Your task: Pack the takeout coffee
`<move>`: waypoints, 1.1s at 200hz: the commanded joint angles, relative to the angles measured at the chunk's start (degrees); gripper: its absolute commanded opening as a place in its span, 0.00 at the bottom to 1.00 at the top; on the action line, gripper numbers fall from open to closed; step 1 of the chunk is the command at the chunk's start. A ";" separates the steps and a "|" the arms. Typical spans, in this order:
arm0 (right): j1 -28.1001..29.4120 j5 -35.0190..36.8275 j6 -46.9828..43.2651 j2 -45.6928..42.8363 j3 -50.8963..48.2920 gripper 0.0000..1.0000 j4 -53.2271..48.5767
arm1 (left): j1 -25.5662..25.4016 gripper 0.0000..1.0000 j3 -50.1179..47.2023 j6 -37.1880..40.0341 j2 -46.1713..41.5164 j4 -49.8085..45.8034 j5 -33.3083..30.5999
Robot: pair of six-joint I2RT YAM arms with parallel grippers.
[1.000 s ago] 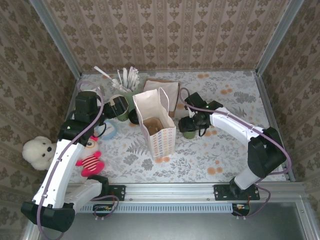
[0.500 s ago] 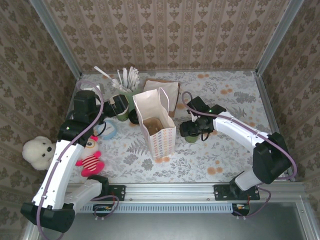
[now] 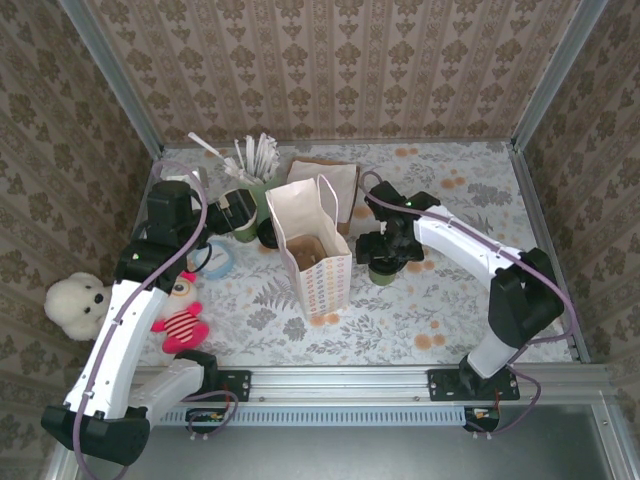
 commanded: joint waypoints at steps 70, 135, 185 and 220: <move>0.85 -1.14 2.52 4.88 5.36 1.00 -8.74 | 0.39 1.00 -0.17 2.23 0.65 0.87 -0.92; 0.94 0.31 1.60 6.42 6.02 0.99 -9.82 | 0.47 1.00 -0.15 2.61 1.35 0.65 -0.97; 0.94 0.79 1.25 6.11 6.06 0.96 -8.85 | 0.47 1.00 -0.65 2.50 1.42 0.58 -0.96; 1.03 0.98 1.29 5.94 5.99 0.94 -8.27 | 0.47 1.00 -0.65 2.58 1.39 0.33 -0.83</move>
